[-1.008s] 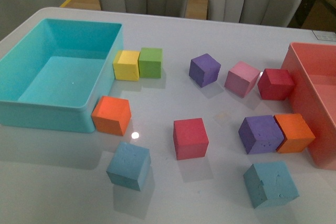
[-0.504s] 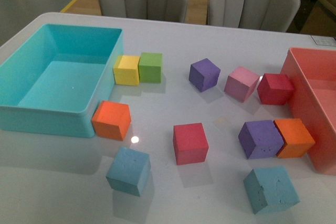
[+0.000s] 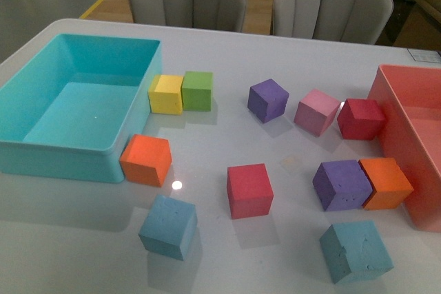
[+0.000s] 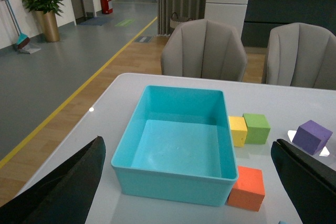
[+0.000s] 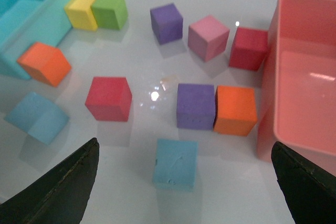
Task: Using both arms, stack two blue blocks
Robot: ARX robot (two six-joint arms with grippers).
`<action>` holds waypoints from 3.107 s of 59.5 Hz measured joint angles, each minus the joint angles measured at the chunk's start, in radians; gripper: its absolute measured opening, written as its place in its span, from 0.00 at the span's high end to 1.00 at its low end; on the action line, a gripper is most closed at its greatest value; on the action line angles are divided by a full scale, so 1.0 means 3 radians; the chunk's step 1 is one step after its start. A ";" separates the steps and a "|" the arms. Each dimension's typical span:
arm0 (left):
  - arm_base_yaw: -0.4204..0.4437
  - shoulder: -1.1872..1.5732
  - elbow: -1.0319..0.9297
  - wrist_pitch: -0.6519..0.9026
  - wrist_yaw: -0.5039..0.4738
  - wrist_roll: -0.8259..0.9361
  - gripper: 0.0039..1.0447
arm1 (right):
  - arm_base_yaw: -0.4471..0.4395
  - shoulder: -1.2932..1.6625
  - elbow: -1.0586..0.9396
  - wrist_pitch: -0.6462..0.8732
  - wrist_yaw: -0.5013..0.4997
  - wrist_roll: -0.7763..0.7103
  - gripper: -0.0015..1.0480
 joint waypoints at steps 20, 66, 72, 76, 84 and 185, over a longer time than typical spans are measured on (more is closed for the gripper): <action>0.0000 0.0000 0.0000 0.0000 0.0000 0.0000 0.08 | 0.0081 0.2508 0.0566 0.0685 0.0206 0.0238 0.09; 0.0000 0.0000 0.0000 0.0000 0.0000 0.0000 0.08 | 0.0238 0.3812 0.1297 0.0610 0.0479 0.0638 0.09; 0.0000 0.0000 0.0000 0.0000 0.0000 0.0000 0.08 | 0.0231 0.3958 0.1349 0.0613 0.0478 0.0678 0.09; 0.0000 0.0000 0.0000 0.0000 0.0000 0.0000 0.08 | 0.0223 0.4028 0.1369 0.0624 0.0479 0.0687 0.09; 0.0000 0.0000 0.0000 0.0000 0.0000 0.0000 0.08 | 0.0220 0.4051 0.1375 0.0624 0.0492 0.0689 0.20; 0.0000 0.0000 0.0000 -0.0001 0.0000 0.0000 0.08 | 0.0711 0.5048 0.4538 -0.1251 0.0540 0.0866 0.70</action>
